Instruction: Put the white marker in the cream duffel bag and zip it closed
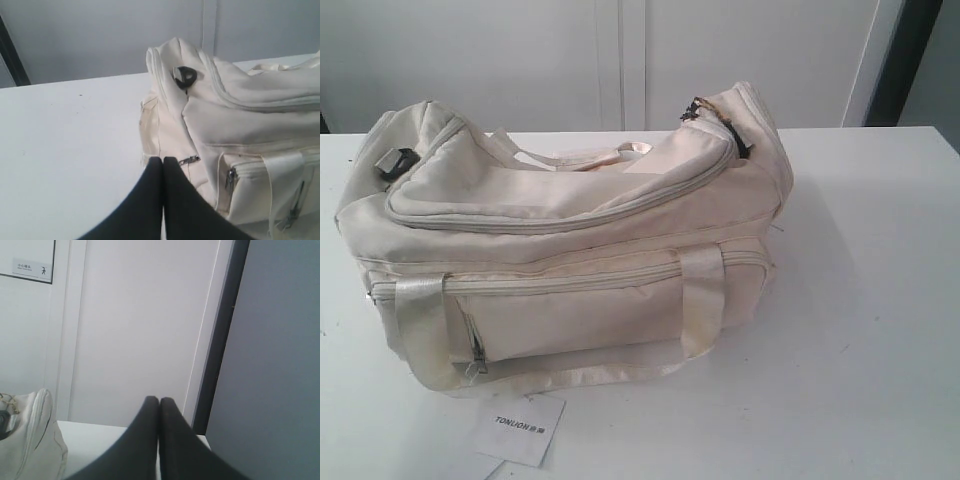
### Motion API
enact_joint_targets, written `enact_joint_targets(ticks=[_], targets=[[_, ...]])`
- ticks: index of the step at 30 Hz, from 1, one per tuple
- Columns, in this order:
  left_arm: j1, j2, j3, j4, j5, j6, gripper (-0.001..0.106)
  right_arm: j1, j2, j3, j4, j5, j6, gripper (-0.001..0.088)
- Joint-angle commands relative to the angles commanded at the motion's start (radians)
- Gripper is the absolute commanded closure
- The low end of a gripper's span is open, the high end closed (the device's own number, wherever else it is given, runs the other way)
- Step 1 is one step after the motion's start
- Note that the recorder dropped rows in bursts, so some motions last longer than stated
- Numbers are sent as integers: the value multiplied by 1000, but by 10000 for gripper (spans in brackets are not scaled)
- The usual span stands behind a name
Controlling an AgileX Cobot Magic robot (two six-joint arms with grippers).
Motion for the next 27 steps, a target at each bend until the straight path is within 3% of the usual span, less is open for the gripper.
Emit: enact_joint_targets(ticks=[7,15,19,27], targets=[[0,-96,134,0,-79,-32,1053,0,0,0,0,0,0,868],[0,-156,248,0,-82,-55,1053,0,0,0,2,0,0,868],[0,-181,255,0,-75,-55,1053,0,0,0,2,0,0,868],[0,-203,255,0,53,-39,1053,0,0,0,2,0,0,868]])
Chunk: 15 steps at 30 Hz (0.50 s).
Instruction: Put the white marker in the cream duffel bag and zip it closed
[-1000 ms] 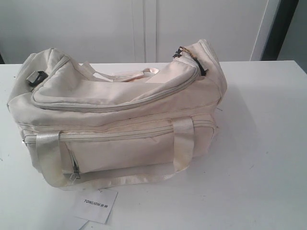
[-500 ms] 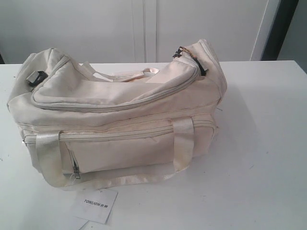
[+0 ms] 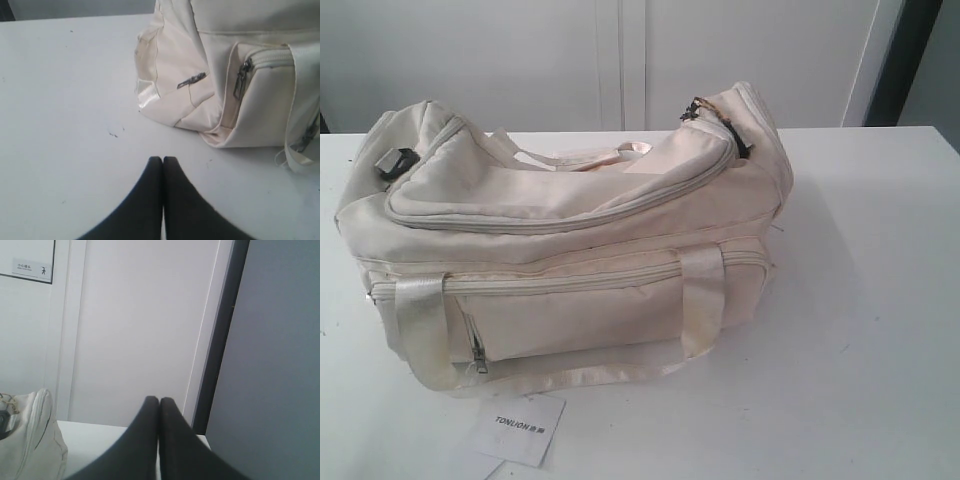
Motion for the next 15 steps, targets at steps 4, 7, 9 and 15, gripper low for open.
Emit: enact_joint_targets(ticks=[4,7,9,15], targets=[[0,0,0,2,-7,25,1053,0,0,0,0,0,0,868],[0,0,0,2,-23,19,1053,0,0,0,0,0,0,868],[0,0,0,2,-25,19,1053,0,0,0,0,0,0,868],[0,0,0,2,-25,19,1053,0,0,0,0,0,0,868]])
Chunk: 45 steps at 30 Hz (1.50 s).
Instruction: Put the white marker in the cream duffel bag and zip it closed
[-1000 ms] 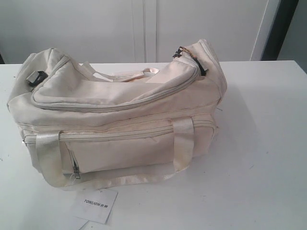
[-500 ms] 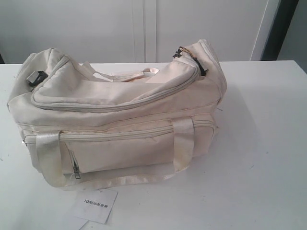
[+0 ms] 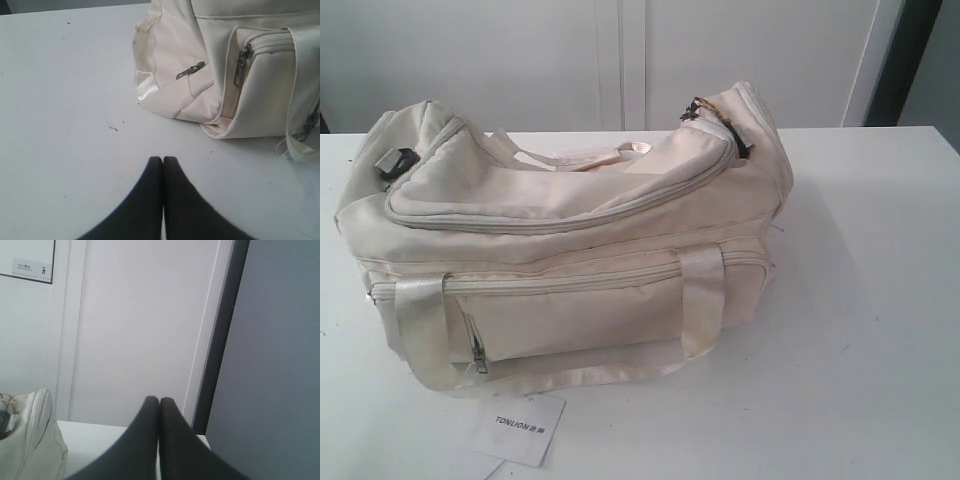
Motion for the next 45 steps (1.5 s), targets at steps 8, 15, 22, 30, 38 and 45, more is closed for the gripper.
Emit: enact_joint_targets(ticks=[8,15,22,30,38,45], targets=[[0,0,0,0,0,0,1053,0,0,0,0,0,0,868],[0,0,0,0,0,0,1053,0,0,0,0,0,0,868],[0,0,0,0,0,0,1053,0,0,0,0,0,0,868],[0,0,0,0,0,0,1053,0,-66,0,-2,12,7,868],[0,0,0,0,2,0,1053,0,-190,134,-93,67,292,868],[0,0,0,0,2,0,1053,0,-289,257,-92,69,292,868]])
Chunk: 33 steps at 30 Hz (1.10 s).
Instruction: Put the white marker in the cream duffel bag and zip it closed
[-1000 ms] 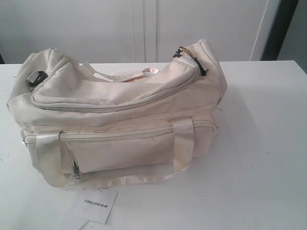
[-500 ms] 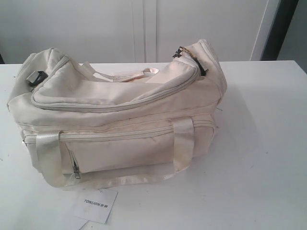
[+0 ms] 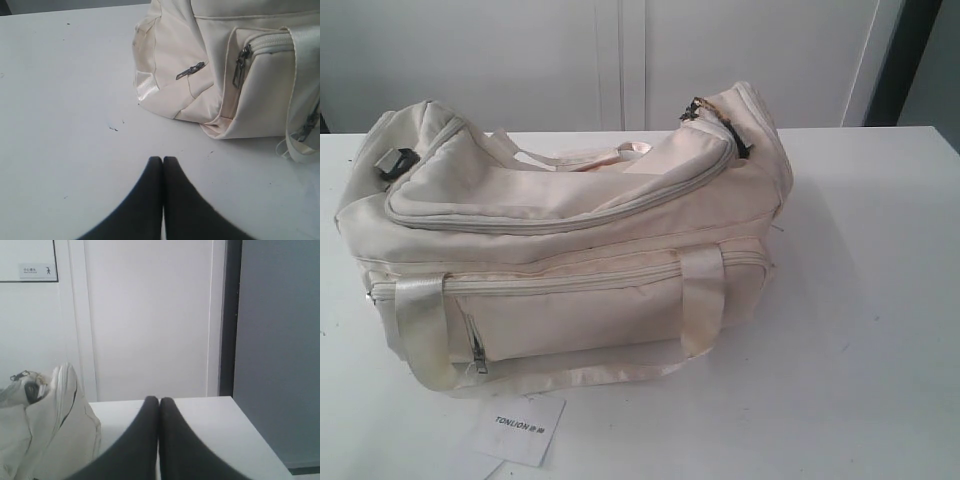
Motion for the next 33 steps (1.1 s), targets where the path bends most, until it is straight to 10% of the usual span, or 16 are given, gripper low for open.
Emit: enact_joint_targets(ticks=[33], targets=[[0,0,0,0,0,0,1053,0,-50,136,12,277,-83,868]])
